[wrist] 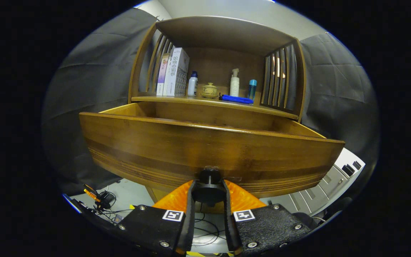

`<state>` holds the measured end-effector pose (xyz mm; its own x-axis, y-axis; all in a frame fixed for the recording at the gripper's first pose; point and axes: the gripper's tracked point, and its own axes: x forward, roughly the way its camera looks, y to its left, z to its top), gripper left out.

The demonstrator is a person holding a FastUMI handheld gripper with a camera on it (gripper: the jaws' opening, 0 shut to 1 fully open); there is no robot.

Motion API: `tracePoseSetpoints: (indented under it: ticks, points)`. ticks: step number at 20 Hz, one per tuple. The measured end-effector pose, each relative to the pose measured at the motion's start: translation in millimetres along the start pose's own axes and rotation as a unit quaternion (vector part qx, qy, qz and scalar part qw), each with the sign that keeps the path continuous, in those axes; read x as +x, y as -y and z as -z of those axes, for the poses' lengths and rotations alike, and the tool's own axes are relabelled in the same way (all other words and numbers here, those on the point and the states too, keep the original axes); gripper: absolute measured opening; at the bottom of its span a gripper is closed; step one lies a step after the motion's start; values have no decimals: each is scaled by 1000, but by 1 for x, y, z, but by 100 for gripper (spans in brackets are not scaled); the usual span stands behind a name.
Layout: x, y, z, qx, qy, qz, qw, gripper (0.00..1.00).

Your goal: Pull open the drawer, take out the items inside it, and place them on the countertop above the cabinet.

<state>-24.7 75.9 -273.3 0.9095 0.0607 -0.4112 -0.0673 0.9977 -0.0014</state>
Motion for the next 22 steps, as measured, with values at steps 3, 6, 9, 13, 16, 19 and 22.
tracePoseSetpoints:
  ticks: [3,6,9,13,16,19,22]
  points:
    - [1,0,-1,-1,1,-4,1000,40]
    - [-6,-1,-1,-12,6,-20,1000,44]
    - [-20,-10,-23,22,49,-53,997,84]
    - [-38,1,-65,46,81,-63,994,96]
    - [-40,16,-105,51,102,-55,992,96]
    - [-28,34,-132,30,89,-28,995,96]
    - [-3,40,-157,21,68,-8,997,96]
